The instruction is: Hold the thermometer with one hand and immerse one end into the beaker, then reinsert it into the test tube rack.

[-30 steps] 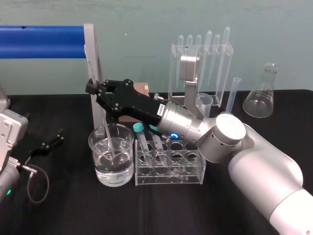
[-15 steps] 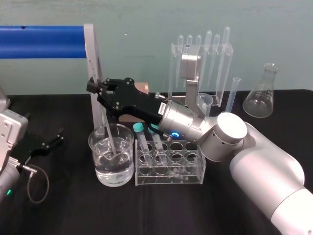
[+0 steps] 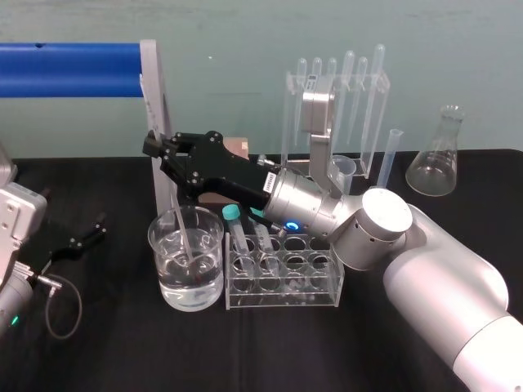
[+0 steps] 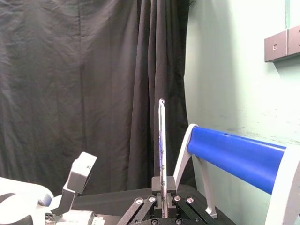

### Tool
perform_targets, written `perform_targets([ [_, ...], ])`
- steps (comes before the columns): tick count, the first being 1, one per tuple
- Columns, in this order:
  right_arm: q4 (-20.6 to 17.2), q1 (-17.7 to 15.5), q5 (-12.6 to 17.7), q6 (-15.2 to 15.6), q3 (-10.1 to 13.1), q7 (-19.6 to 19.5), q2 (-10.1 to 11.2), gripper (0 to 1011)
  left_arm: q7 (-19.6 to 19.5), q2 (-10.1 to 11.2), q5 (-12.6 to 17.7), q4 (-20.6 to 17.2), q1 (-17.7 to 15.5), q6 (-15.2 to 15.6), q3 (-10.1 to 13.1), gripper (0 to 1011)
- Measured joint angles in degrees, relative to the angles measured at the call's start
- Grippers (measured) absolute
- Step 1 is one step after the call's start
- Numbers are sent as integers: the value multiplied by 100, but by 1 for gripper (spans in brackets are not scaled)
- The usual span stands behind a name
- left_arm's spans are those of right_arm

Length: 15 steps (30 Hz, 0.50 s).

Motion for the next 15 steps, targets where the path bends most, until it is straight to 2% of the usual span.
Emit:
perform_targets([
  [15,-65,-22,7,20,-25,-2,16,56,0,0,0,0,0,0,0,1008],
])
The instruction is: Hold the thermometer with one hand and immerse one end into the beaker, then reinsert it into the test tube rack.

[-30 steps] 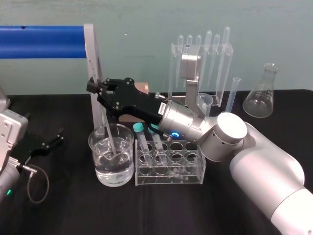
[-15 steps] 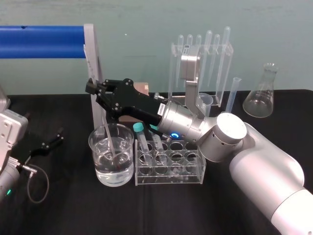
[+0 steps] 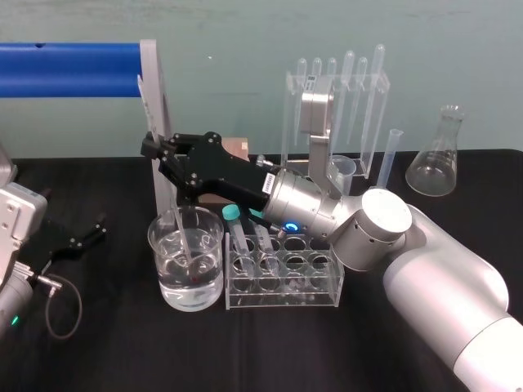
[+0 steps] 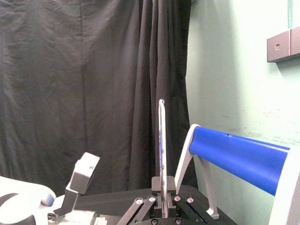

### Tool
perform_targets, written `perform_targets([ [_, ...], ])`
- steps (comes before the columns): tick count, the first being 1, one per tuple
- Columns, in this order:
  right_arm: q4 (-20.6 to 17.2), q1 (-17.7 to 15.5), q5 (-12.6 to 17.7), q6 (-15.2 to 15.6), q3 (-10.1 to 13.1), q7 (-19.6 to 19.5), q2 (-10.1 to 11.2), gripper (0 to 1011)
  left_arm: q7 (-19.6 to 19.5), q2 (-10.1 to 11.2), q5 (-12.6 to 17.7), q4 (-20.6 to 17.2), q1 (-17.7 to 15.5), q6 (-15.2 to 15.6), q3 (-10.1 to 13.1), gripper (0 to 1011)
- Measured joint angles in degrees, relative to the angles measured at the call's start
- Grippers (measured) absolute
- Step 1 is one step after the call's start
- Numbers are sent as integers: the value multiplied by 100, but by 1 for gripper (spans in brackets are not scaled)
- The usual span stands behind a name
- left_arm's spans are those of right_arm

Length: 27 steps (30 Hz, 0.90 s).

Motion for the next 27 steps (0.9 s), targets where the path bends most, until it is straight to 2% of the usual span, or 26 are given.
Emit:
perform_targets([
  [27,-52,-24,12,6,-26,-28,10,56,0,0,0,0,0,0,0,1008],
])
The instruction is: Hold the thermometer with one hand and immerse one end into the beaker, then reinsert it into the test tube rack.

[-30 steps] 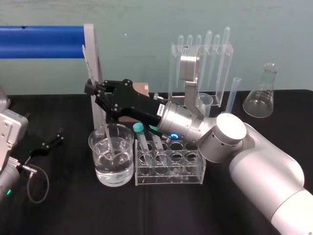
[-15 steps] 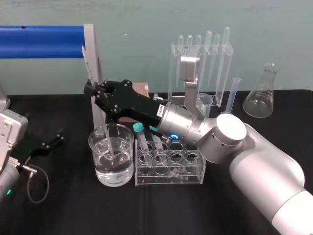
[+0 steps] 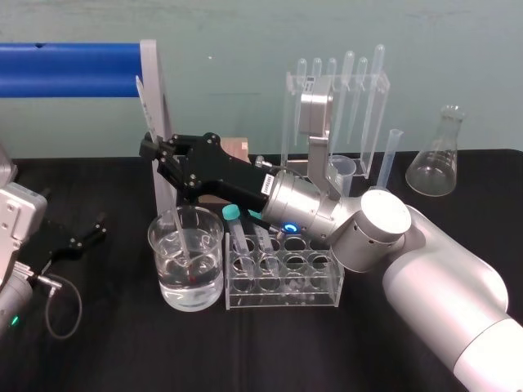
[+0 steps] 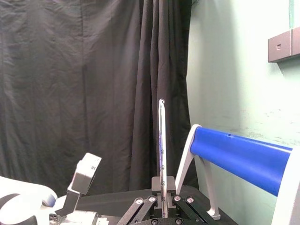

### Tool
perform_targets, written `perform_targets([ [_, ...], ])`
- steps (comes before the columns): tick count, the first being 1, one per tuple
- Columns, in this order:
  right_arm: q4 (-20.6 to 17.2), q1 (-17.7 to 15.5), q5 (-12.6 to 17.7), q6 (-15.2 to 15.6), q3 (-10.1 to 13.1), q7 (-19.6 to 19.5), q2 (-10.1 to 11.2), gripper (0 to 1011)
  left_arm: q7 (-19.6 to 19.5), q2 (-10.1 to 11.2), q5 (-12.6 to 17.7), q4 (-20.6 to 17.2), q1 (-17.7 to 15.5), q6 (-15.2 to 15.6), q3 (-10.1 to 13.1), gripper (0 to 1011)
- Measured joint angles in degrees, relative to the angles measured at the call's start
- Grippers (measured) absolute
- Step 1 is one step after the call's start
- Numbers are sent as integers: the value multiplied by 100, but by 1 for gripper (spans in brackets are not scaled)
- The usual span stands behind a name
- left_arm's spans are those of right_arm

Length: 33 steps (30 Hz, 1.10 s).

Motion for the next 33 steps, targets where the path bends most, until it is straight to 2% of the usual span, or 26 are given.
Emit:
perform_targets([
  [33,84,7,27,2,-12,55,-12,56,0,0,0,0,0,0,0,1008],
])
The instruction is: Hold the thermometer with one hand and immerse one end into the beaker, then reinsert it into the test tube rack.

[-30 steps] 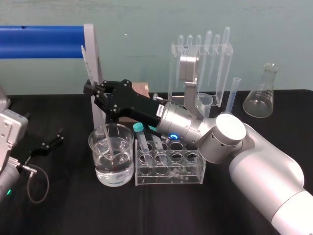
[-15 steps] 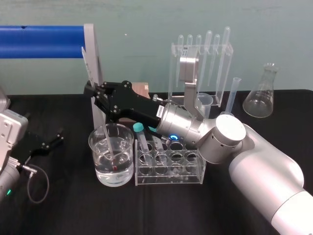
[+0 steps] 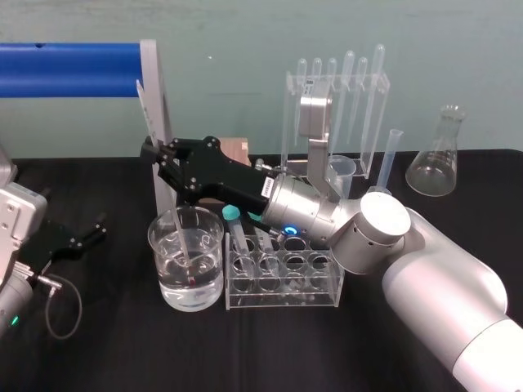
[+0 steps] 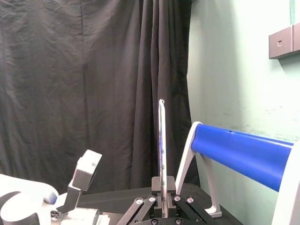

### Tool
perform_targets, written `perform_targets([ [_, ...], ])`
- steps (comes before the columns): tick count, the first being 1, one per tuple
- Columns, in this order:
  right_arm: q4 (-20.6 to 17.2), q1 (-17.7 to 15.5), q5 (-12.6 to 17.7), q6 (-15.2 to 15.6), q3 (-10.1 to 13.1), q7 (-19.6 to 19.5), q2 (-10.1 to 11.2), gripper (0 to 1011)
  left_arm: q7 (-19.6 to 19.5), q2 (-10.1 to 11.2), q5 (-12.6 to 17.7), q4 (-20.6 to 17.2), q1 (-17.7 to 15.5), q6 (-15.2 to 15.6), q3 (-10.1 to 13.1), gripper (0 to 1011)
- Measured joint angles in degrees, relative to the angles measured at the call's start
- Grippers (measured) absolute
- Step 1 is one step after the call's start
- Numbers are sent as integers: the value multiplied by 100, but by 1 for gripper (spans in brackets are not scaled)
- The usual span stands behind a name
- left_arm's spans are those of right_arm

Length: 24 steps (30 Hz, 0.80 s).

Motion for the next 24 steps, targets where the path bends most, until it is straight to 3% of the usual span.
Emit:
perform_targets([
  [24,42,-1,15,1,-1,35,-9,56,0,0,0,0,0,0,0,1008],
])
